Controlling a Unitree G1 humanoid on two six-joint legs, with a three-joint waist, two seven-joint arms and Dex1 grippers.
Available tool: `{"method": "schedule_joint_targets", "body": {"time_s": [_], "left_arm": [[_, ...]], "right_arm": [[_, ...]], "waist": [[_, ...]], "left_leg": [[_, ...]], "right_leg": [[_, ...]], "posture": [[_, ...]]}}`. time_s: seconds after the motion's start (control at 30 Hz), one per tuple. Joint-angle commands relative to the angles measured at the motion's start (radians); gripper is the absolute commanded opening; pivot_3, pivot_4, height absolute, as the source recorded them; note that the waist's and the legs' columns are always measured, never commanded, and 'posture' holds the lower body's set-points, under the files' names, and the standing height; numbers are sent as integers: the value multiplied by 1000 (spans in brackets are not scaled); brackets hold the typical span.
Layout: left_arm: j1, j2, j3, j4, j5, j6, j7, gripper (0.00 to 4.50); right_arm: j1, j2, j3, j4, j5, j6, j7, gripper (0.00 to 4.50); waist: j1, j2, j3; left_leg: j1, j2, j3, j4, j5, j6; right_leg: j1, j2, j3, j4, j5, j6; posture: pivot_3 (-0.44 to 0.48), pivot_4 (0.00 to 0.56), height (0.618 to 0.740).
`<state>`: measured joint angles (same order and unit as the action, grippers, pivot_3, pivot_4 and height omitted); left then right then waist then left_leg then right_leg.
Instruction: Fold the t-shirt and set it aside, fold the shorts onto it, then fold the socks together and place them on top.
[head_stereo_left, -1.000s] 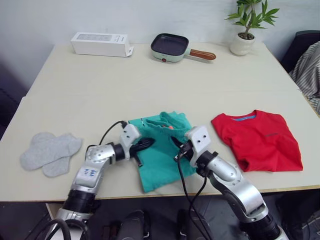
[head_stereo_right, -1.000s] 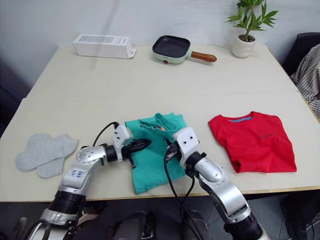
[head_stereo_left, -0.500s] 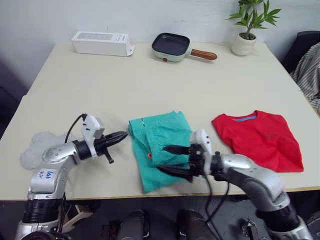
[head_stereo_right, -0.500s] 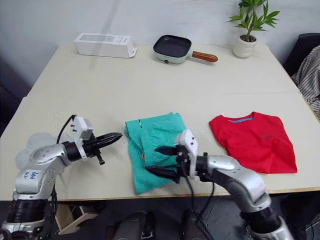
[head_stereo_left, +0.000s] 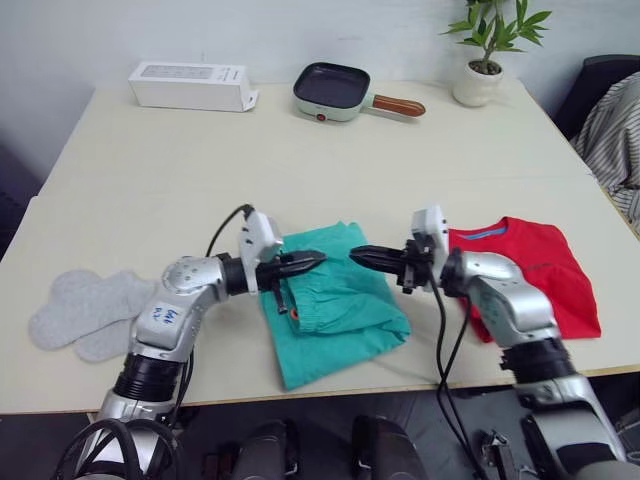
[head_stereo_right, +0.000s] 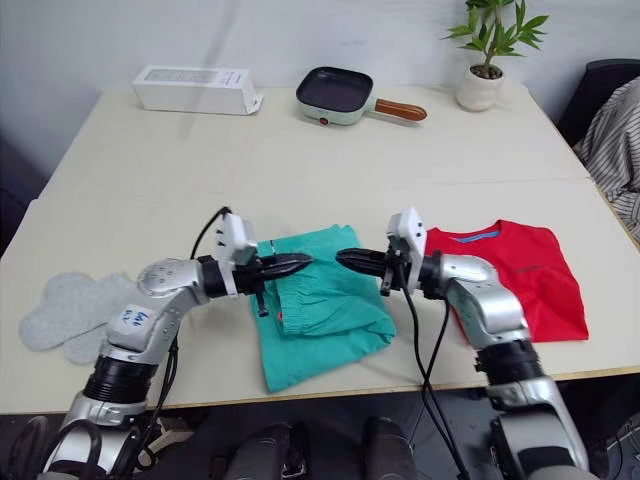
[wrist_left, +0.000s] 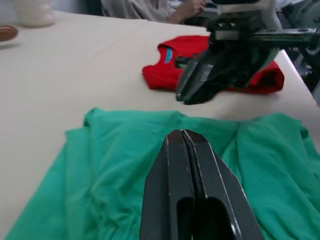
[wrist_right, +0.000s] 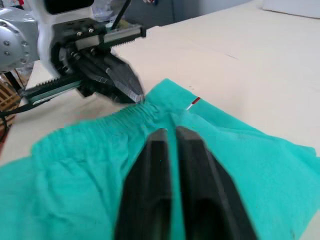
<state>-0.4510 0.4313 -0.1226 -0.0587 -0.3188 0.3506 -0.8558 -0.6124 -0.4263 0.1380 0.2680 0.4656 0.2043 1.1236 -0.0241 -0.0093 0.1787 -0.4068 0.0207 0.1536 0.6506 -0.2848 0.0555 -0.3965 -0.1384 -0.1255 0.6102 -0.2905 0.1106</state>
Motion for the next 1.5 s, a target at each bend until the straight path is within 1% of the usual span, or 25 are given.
{"method": "schedule_joint_targets", "body": {"time_s": [0.03,0.1,0.2,0.33,0.43,0.53,0.6,0.67,0.73,0.77,0.83,0.9,1.0,1.1,1.17,1.23,1.27,1.33,1.4,1.5], "left_arm": [[51,-38,-20,36,69,-35,90,0],[81,-48,-31,29,99,-44,119,0],[123,-19,-71,3,142,-57,104,0],[163,29,-87,8,176,-85,84,0],[160,32,-68,23,169,-102,91,0],[138,17,-38,32,145,-119,94,0],[117,8,-14,33,116,-136,81,0],[87,-15,26,31,64,-121,85,0],[50,-25,48,43,47,-104,92,0],[36,-22,45,56,57,-100,94,0],[15,-24,28,91,85,-96,98,0],[4,-28,13,121,108,-98,104,0],[-9,-37,-10,171,139,-107,111,0],[-10,-41,-27,191,164,-136,108,0],[10,-37,-29,174,165,-141,101,0],[27,-32,-24,169,168,-147,99,0],[33,-32,-20,171,166,-164,94,0],[41,-33,-9,175,155,-203,79,0],[43,-28,-1,186,152,-235,64,0],[40,-20,7,216,156,-273,50,0]], "right_arm": [[-57,45,54,151,-102,-194,105,36],[-96,68,89,277,-183,-327,133,36],[-176,124,55,471,-218,-413,87,36],[-288,160,-9,722,-261,-510,-47,36],[-337,162,-60,829,-276,-541,-130,36],[-346,152,-103,852,-268,-555,-109,36],[-330,148,-148,805,-215,-535,-27,36],[-290,140,-177,716,-162,-490,65,36],[-203,120,-169,563,-129,-416,131,36],[-154,109,-157,487,-126,-390,147,36],[-40,89,-126,334,-127,-346,160,36],[44,81,-107,216,-126,-302,154,36],[189,47,-57,28,-150,-300,162,36],[289,6,-49,-140,-143,-311,157,36],[334,-37,-61,-255,-118,-257,147,36],[349,-101,-69,-328,-54,-109,159,36],[336,-135,-74,-329,-35,-53,172,192],[275,-172,-109,-293,32,115,138,650],[194,-201,-124,-216,66,285,108,1316],[50,-231,-103,-53,81,546,86,2434]], "waist": [[-4,0,0],[-5,0,0],[-7,0,0],[-10,0,0],[-11,1,0],[-11,1,0],[-11,1,1],[-10,1,1],[-7,1,1],[-4,1,1],[-1,1,1],[-3,1,1],[-6,2,1],[-3,2,1],[-1,2,1],[-2,2,1],[-2,2,1],[-2,2,1],[-3,2,1],[-2,2,1]], "left_leg": [[0,0,0,0,0,0],[0,1,0,2,0,1],[0,1,0,3,1,0],[3,1,-1,3,3,-2],[3,1,-5,1,2,-10],[3,1,-6,-1,3,-12],[3,1,-6,-1,6,-7],[2,1,-5,-1,6,-6],[2,1,-6,0,7,-6],[2,1,-6,0,7,-6],[2,1,-7,0,6,-5],[2,0,-7,0,6,-5],[2,-1,-6,0,6,-5],[2,0,-6,0,6,-5],[2,0,-6,0,4,-9],[2,0,-7,0,3,-10],[2,0,-7,0,3,-10],[2,0,-8,0,3,-10],[2,0,-7,0,3,-10],[2,1,-8,0,3,-10]], "right_leg": [[0,0,0,0,0,0],[1,0,0,1,0,0],[1,-1,1,2,0,0],[1,-9,2,3,0,0],[0,-10,7,3,1,-3],[0,-9,7,5,0,-5],[-1,-9,6,9,0,-5],[-1,-8,6,9,0,-5],[0,-9,6,9,0,-5],[0,-9,6,9,0,-5],[1,-9,5,9,0,-5],[1,-10,4,9,0,-4],[0,-10,3,9,0,-4],[0,-10,1,8,0,-4],[0,-10,0,7,0,-4],[0,-10,1,4,0,-4],[0,-11,2,4,0,-4],[1,-11,5,3,0,-4],[0,-11,5,3,0,-4],[0,-11,5,3,1,-5]], "posture": [[0,150,740],[0,150,740],[0,150,740],[0,150,740],[0,150,740],[0,150,740],[0,150,740],[0,150,740],[0,150,740],[0,150,740],[0,150,740],[0,150,740],[0,150,740],[0,150,740],[0,150,740],[0,150,740],[0,150,740],[0,150,740],[0,150,740],[0,150,740]]}}
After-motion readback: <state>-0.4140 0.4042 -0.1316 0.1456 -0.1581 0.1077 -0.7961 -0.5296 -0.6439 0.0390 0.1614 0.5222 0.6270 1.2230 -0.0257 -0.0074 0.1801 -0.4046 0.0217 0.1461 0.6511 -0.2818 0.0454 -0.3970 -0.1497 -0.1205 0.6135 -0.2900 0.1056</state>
